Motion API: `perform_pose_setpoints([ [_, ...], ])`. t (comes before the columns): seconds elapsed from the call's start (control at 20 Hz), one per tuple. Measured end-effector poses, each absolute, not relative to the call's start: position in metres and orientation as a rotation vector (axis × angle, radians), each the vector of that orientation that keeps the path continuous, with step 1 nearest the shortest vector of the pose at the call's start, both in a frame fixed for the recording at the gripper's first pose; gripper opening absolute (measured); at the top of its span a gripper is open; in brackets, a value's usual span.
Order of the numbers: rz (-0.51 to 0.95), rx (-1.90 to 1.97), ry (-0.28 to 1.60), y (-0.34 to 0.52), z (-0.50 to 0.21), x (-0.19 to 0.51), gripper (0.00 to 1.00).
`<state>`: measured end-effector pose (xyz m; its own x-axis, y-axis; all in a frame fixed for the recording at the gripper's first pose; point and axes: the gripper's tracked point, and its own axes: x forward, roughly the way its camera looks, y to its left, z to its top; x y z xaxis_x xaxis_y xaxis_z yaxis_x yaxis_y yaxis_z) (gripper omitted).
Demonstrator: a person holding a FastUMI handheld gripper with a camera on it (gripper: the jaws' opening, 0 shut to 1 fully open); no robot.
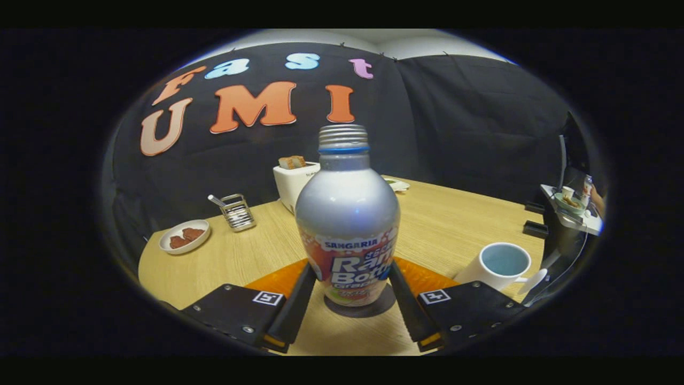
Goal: Take the bottle from table, then pour the juice into the cup, finally place the bottle on the coaster
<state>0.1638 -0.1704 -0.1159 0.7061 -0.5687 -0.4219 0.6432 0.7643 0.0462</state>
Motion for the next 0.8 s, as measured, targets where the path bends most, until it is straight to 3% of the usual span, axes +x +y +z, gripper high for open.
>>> perform_pose_setpoints([
  [0.8,-0.695,0.127,0.455,-0.163,-0.151,0.162,0.8],
])
